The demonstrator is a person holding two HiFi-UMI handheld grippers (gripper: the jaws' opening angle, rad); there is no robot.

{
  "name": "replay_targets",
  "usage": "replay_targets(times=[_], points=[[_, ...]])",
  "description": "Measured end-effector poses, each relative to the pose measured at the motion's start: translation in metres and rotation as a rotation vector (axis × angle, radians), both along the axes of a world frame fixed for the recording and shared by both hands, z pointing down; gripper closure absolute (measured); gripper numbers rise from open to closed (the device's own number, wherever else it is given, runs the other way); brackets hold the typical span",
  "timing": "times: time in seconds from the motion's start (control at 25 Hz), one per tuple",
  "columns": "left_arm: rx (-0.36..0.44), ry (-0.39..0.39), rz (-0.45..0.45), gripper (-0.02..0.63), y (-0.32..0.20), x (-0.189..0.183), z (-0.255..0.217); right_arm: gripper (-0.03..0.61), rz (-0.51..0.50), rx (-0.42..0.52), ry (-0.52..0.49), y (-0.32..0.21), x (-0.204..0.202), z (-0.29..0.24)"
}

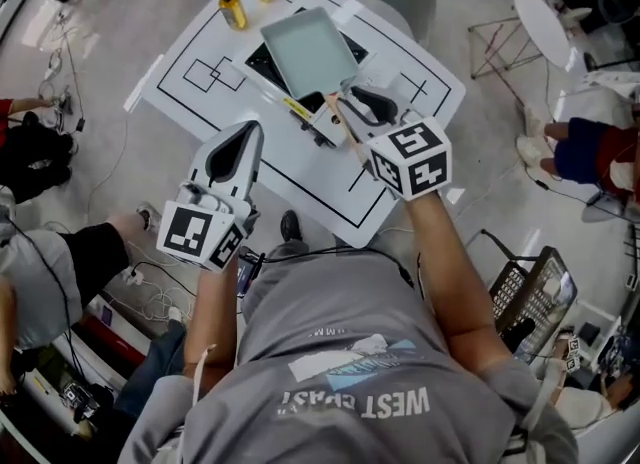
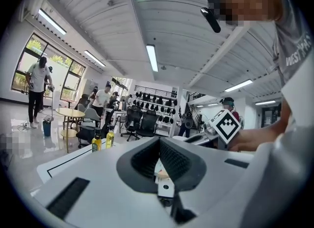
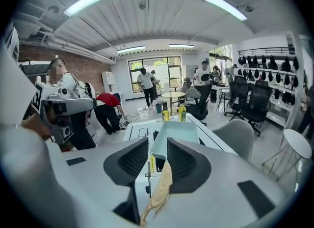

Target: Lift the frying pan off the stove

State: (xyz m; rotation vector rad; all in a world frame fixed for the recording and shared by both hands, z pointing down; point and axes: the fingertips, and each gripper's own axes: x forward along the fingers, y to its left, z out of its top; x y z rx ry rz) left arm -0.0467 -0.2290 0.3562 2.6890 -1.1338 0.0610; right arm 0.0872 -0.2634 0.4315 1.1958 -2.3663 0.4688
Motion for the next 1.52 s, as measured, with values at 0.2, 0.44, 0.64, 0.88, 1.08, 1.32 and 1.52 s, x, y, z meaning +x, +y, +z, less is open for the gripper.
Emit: replay_targets(times=[0.2, 0.44, 0.64, 0.88, 1.08, 1.32, 1.52], points=[[-0.02, 0.006, -0.038, 0.618, 0.002, -0.01, 0.009, 0.378, -0.021, -0.096, 0.026, -0.003, -0.001, 0.037], [-0.04, 0.013, -0.079, 0.617, 0.003, -0.02, 0.021, 0.282, -0.038, -0.21, 0.062, -0.009, 0.001, 0.08], [-0.054, 0.02, -0.107, 0.618, 0.003, -0.027, 0.029, 0.254, -0.051, -0.296, 0.081, -0.017, 0.002, 0.107], [-0.064, 0.028, -0.138, 0.618, 0.002, -0.037, 0.034, 0.236, -0.073, -0.401, 0.095, -0.023, -0.001, 0.129], [-0.068, 0.037, -0.155, 0.618, 0.0, -0.044, 0.038, 0.233, -0.08, -0.471, 0.084, -0.027, -0.005, 0.144], [-0.069, 0.05, -0.169, 0.618, -0.001, -0.052, 0.039, 0.233, -0.071, -0.552, 0.055, -0.03, -0.009, 0.16], [-0.068, 0.057, -0.177, 0.618, -0.002, -0.058, 0.04, 0.283, -0.06, -0.592, 0.034, -0.033, -0.012, 0.17]])
